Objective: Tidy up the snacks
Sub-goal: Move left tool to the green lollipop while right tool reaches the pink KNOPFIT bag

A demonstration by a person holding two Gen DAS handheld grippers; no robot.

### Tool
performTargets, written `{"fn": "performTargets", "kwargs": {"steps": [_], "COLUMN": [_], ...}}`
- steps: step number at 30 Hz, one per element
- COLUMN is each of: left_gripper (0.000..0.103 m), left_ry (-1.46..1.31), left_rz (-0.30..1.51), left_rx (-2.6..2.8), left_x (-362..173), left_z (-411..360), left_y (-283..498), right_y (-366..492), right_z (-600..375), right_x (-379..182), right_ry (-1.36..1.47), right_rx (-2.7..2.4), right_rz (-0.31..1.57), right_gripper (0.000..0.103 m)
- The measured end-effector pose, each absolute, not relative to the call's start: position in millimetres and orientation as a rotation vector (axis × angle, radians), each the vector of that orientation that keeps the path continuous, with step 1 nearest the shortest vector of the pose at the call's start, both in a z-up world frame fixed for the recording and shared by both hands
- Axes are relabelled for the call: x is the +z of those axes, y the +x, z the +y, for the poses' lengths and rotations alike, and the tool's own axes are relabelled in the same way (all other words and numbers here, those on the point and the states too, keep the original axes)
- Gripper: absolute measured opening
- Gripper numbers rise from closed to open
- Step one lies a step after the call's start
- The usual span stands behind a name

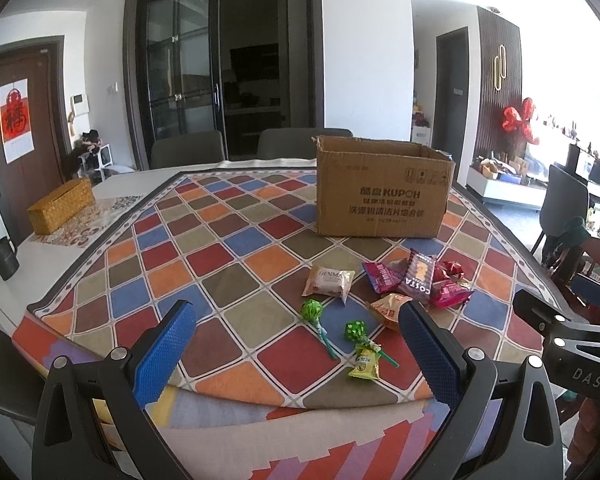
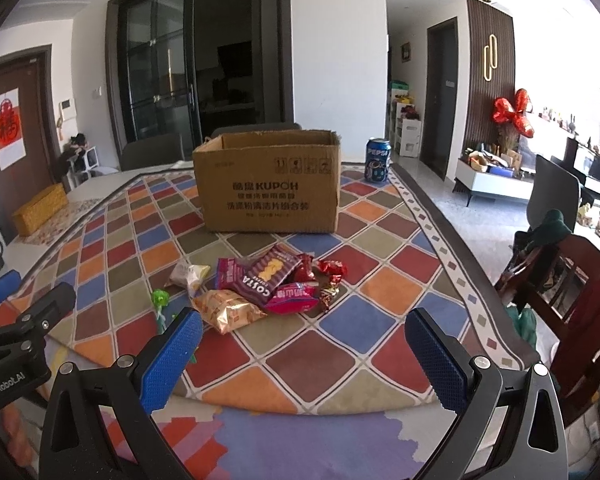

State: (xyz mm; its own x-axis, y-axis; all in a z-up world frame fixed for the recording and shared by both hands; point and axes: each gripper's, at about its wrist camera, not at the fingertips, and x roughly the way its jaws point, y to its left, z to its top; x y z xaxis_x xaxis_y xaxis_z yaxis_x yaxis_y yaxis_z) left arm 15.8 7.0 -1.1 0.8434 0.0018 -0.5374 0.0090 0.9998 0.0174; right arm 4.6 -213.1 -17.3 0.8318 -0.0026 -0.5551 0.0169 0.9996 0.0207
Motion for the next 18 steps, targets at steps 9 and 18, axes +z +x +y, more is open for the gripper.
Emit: {"fn": "performTargets", "kwargs": {"steps": [9,18], "left_gripper": [0.100,0.095], "left_ry": [0.032,0.027], "left_rz": [0.608,0.685], "left_rx": [0.001,-0.011], "left_x": [-9.3,-22.4], "left_z": [7.2,4.6], "left_y": [38.3,72.8], "right_y": [28.8,64.3], "right_z": [-206.0,-207.5], "right_x": [-24.9,-34.7], "right_ry": [0.011,0.012], "right_rx": [0.014,0.007], "right_rz": [0.651,0.719], "right_gripper": [0.102,0.102]}}
